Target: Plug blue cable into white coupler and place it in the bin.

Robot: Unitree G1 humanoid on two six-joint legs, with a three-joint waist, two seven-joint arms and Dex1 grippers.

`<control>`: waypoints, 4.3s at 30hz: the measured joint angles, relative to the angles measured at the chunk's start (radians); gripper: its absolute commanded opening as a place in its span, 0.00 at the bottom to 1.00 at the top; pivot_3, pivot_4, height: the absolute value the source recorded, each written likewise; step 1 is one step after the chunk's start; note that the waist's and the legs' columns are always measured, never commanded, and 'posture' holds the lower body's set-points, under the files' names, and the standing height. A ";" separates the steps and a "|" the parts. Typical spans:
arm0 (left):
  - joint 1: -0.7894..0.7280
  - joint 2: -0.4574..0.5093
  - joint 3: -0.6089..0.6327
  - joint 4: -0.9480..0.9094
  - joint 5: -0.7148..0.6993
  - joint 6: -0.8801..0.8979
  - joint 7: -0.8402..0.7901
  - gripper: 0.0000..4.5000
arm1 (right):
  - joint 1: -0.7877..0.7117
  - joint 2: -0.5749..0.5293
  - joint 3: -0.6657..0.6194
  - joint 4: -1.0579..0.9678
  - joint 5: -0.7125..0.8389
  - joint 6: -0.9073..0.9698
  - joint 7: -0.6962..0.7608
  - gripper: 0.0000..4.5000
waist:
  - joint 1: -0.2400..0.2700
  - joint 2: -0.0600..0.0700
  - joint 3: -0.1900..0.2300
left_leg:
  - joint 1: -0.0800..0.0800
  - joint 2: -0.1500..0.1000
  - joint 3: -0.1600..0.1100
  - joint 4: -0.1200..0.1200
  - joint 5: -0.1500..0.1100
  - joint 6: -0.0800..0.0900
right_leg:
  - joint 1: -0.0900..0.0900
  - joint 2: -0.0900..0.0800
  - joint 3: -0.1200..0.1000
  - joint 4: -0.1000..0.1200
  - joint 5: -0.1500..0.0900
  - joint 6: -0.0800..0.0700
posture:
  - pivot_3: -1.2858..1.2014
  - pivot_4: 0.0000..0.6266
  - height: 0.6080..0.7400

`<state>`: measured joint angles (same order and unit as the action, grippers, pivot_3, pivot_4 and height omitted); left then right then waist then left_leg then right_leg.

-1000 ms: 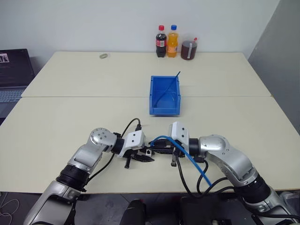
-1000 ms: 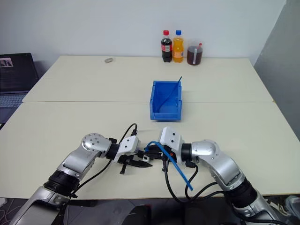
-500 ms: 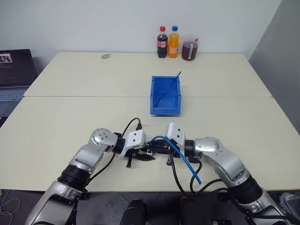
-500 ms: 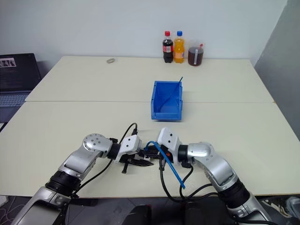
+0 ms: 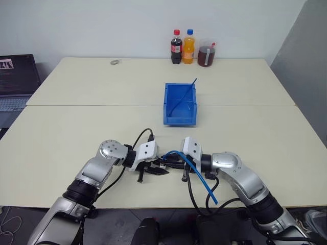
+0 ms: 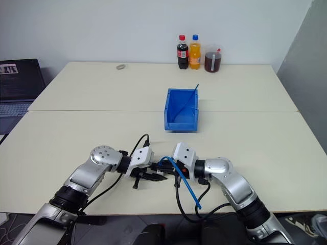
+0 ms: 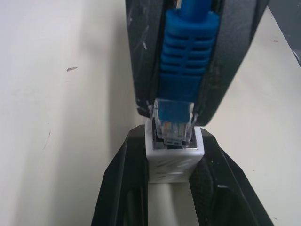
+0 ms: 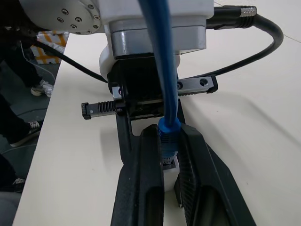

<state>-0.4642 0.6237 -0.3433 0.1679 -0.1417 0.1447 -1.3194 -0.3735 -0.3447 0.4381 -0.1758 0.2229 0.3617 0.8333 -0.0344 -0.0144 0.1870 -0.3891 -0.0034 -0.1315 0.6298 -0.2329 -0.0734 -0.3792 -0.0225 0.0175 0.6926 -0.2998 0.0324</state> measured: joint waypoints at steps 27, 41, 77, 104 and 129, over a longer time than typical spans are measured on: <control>0.006 -0.007 0.001 0.007 0.002 0.002 0.011 0.18 | -0.083 -0.026 0.063 0.039 -0.109 -0.025 0.089 0.03 | 0.001 0.000 -0.001 | 0.008 0.000 0.000 -0.001 0.000 0.000 | 0.007 0.000 0.000 -0.001 -0.003 0.004 | 0.52 0.24 1.00; 0.019 -0.010 0.004 0.003 0.002 0.002 0.018 0.18 | -0.153 -0.028 0.084 0.031 -0.096 0.156 0.131 0.03 | 0.001 0.004 -0.008 | 0.008 0.000 0.000 -0.002 0.000 0.000 | 0.008 0.000 0.000 -0.004 -0.003 0.004 | 0.52 0.24 1.00; 0.102 0.034 0.178 -0.056 -0.064 0.128 0.121 1.00 | -0.053 -0.052 -0.129 -0.110 -0.005 0.337 0.032 0.03 | 0.002 0.006 -0.018 | 0.003 0.001 -0.002 -0.005 0.000 0.000 | 0.005 0.000 -0.001 -0.011 -0.004 0.004 | 0.52 0.24 1.00; -0.136 -0.087 0.235 -0.210 -0.100 0.415 0.484 1.00 | -0.811 0.099 -0.395 0.994 -0.005 0.183 -0.145 0.62 | -0.022 0.006 -0.009 | -0.012 -0.002 0.007 -0.006 0.000 0.000 | -0.010 -0.004 0.002 -0.011 0.001 -0.003 | 0.52 0.24 1.00; -0.050 0.024 0.414 -0.127 -0.108 0.374 0.564 1.00 | -0.346 -0.327 -0.402 0.255 0.022 0.309 0.302 1.00 | -0.020 0.006 -0.008 | -0.012 -0.001 0.006 -0.004 0.000 0.000 | -0.009 -0.004 0.001 -0.009 0.001 -0.002 | 0.52 0.24 1.00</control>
<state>-0.5140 0.6474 0.0705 0.0413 -0.2498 0.5192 -0.7559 -0.7197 -0.6714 0.0365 0.0792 0.2449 0.6709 1.1353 -0.0541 -0.0084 0.1790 -0.4010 -0.0046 -0.1250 0.6258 -0.2330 -0.0735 -0.3882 -0.0269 0.0188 0.6831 -0.2990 0.0303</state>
